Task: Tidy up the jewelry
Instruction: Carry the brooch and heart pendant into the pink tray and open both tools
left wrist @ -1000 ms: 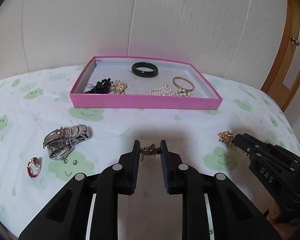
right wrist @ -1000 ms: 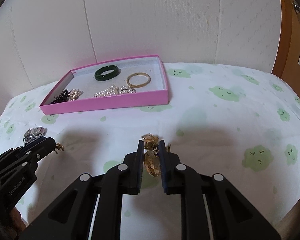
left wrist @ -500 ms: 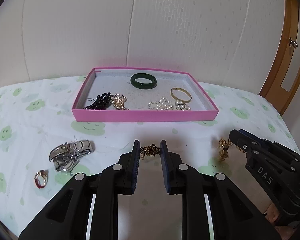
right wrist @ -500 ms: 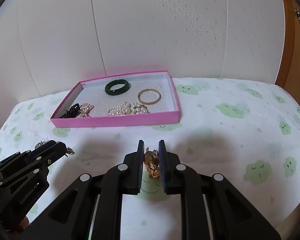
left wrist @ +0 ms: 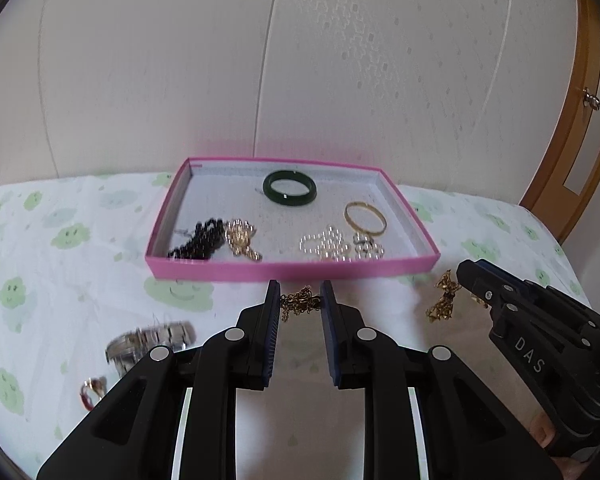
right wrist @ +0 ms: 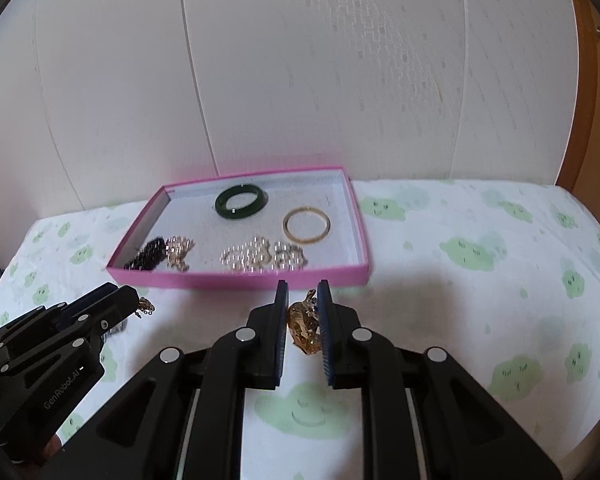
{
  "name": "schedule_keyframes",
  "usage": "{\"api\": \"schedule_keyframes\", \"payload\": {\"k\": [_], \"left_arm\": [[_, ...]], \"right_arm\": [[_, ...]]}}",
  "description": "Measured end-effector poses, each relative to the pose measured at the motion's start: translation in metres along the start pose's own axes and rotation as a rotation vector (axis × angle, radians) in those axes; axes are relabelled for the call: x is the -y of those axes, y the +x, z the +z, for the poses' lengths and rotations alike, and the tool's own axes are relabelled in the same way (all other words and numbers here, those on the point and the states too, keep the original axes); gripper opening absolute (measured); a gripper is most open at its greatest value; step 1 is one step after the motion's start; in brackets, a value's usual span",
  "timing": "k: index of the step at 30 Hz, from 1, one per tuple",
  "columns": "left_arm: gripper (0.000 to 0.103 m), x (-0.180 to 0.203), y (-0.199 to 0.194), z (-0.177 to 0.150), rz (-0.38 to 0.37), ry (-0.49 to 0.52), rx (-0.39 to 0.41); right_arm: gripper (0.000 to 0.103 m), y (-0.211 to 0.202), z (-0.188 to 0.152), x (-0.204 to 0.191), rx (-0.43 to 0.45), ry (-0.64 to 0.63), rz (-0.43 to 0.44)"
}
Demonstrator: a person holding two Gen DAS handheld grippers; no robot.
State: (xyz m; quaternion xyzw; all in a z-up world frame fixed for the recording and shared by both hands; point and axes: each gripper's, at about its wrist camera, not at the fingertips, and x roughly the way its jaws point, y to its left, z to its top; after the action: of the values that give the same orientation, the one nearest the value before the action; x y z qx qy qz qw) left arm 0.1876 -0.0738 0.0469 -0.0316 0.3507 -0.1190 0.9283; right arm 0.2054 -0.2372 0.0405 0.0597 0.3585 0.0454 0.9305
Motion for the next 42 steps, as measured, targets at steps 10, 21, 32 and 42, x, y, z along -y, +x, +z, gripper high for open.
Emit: {"api": "schedule_keyframes", "payload": {"k": [10,21,32,42], "left_arm": [[0.020,-0.005,0.030,0.039,0.015,-0.011,-0.006],[0.021,-0.024,0.086,0.087,0.070,-0.009,-0.027],[0.021,-0.044,0.124,0.104,0.108,-0.051,-0.053],[0.067,-0.043,0.104,0.088,0.127,-0.048,-0.027]], "right_arm": [[0.013,0.032,0.045,-0.002,0.000,-0.006,0.007],[0.013,0.101,0.100,-0.010,-0.013,-0.016,0.004],[0.014,0.156,0.105,-0.011,-0.079,-0.015,0.001],[0.051,0.136,0.098,-0.010,-0.065,-0.021,-0.007]]}}
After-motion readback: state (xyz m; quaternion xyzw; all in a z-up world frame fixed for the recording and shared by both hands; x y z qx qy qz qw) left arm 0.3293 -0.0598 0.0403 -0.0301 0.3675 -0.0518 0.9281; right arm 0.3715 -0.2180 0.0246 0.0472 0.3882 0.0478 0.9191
